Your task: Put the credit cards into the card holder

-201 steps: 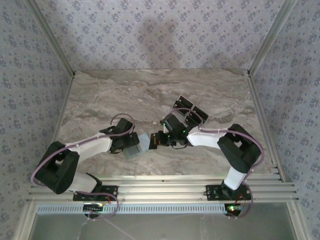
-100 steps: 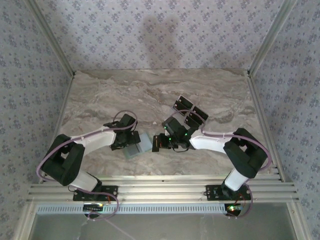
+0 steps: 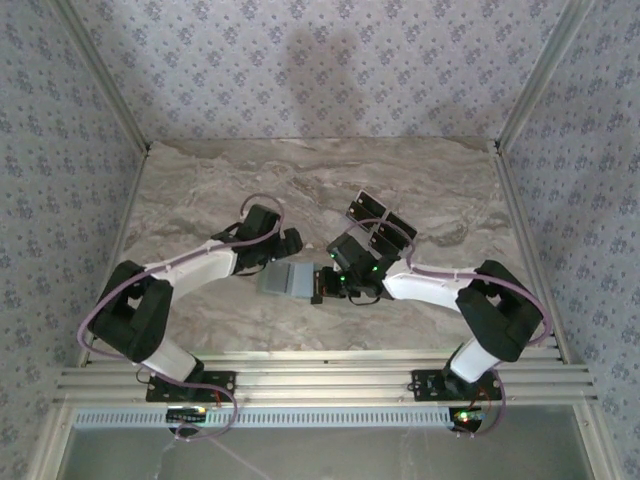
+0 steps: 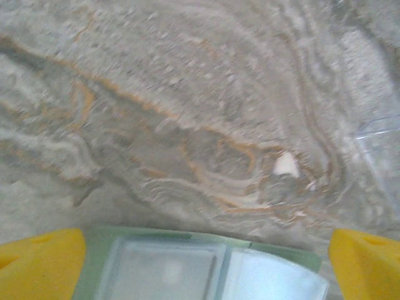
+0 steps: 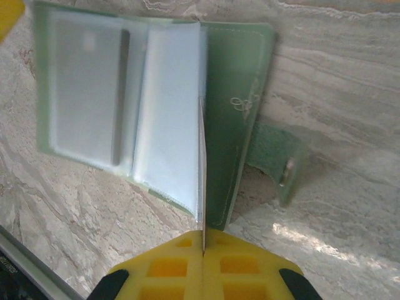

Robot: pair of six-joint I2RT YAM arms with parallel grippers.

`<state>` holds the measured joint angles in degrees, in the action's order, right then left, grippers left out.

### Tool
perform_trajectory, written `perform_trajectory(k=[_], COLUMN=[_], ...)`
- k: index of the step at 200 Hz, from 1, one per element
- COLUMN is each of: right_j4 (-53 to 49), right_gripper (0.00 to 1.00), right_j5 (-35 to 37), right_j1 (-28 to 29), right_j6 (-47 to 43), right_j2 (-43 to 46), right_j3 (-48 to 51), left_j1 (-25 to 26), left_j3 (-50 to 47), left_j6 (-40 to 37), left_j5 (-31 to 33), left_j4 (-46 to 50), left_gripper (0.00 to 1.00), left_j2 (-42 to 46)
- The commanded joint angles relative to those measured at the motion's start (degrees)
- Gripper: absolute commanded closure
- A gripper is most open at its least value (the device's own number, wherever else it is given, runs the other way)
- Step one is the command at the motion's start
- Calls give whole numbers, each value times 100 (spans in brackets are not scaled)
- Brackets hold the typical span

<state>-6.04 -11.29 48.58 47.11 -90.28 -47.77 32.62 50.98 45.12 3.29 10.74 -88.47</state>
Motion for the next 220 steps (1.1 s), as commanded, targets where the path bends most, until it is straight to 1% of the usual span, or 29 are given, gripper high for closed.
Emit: perform_trajectory(k=[1, 45, 83, 147, 205, 220], right_j4=[-310, -468, -449, 10, 420, 483], right_gripper=[100, 100, 100, 100, 100, 100], right_j5=[162, 10, -162, -420, -452, -470], right_j1=[-36, -215, -309, -184, -81, -62], right_j6=[-93, -263, -298, -88, 128, 163], right_j2=[266, 500, 453, -264, -795, -889], right_j3=[-111, -245, -456, -902, -936, -913], left_j1=[-22, -118, -124, -121, -109, -111], left_j3=[219, 3, -443, -814, -1137, -1213], left_j6=[-226, -541, -827, -1306, -1366, -1330], left_j5=[-88, 192, 371, 488, 618, 734], left_j4=[-1, 467, 638, 698, 641, 670], left_gripper=[0, 0, 0, 0, 0, 0], left_j2=[-73, 219, 476, 699, 699, 673])
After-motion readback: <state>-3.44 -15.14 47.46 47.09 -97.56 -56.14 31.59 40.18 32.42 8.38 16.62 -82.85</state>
